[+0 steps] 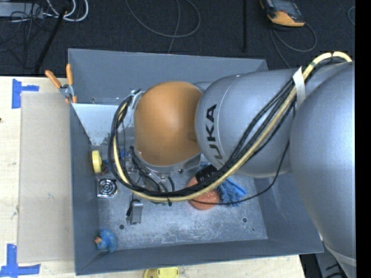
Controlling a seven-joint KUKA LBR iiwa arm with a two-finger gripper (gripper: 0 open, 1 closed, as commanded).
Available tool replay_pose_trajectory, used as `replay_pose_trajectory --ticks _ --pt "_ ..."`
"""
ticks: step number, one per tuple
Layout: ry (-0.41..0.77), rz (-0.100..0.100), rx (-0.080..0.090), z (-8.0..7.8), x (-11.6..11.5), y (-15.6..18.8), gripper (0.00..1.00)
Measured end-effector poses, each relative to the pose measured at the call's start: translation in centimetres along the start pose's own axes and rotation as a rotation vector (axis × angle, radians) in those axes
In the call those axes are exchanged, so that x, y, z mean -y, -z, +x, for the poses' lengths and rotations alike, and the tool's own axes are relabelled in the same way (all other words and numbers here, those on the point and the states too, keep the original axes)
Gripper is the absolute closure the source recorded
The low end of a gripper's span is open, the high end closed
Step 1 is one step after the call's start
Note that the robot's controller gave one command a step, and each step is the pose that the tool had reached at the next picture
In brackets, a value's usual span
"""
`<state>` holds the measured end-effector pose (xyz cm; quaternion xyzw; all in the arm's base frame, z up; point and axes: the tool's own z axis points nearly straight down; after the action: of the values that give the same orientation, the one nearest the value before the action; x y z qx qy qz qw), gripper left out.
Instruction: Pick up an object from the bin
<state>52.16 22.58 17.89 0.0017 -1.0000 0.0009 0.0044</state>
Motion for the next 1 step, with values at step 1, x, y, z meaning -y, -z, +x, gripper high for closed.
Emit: replay_pose_trajectory --ticks 1 --pt "-0.004 -0.002 0.008 -0.19 0.12 0.48 0.0"
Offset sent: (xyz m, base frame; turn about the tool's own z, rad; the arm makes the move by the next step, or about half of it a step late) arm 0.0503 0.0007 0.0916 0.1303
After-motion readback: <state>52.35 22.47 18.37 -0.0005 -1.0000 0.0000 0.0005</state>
